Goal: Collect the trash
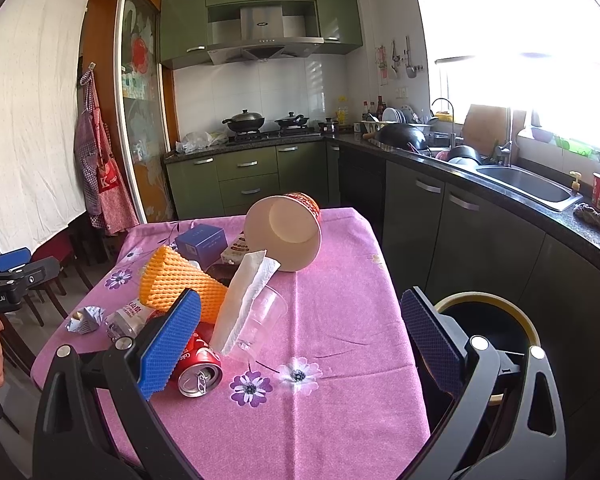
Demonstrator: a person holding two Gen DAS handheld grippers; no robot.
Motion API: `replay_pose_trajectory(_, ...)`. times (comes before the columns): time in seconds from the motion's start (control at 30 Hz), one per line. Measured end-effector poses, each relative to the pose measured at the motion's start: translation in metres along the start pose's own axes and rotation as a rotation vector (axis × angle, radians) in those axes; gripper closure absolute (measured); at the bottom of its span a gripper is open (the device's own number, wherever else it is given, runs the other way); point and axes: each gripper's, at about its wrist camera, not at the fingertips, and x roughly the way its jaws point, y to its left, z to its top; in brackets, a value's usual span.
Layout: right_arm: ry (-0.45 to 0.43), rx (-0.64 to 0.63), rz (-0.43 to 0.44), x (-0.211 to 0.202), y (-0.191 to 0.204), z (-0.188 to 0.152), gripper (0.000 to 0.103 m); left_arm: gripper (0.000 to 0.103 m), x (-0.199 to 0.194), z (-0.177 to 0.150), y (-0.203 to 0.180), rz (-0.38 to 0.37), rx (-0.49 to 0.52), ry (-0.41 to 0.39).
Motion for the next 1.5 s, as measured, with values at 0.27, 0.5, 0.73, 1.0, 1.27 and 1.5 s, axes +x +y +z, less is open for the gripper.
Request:
replay_pose_trajectory(0.27, 0.0, 0.0, 0.0, 0.0, 0.0002, -0.0002, 0.004, 0.006, -0.0004, 0.0001, -0.0011, -0.001, 0.0, 0.002)
replay_pose_trajectory(0.5, 0.008, 0.001, 0.001, 0.0034, 0.0007, -0.0017, 0.004, 0.006, -0.0001, -0.0013, -0.0033, -0.005, 0.005, 0.005)
replay_pose_trajectory(0.73, 0.008, 0.001, 0.0, 0.0036, 0.0006, -0.0015, 0.004, 0.006, -0.0002, -0.0014, -0.0046, -0.01, 0.009, 0.008)
replay_pose_trajectory(1.0, 0.008, 0.001, 0.001, 0.0032, -0.0002, -0.0011, 0.004, 0.006, -0.0001, -0.0009, -0.0048, -0.008, 0.009, 0.007)
replay_pose_trajectory(1.27, 0.009, 0.002, 0.0, 0.0035, -0.0003, -0.0015, 0.004, 0.006, -0.0002, -0.0004, -0.0048, -0.008, 0.012, 0.009)
replay_pose_trajectory(1.5, 0.01, 0.002, 0.002, 0.0037, 0.0007, -0.0012, 0.004, 0.006, -0.0006, 0.0004, -0.006, -0.009, 0.015, 0.01)
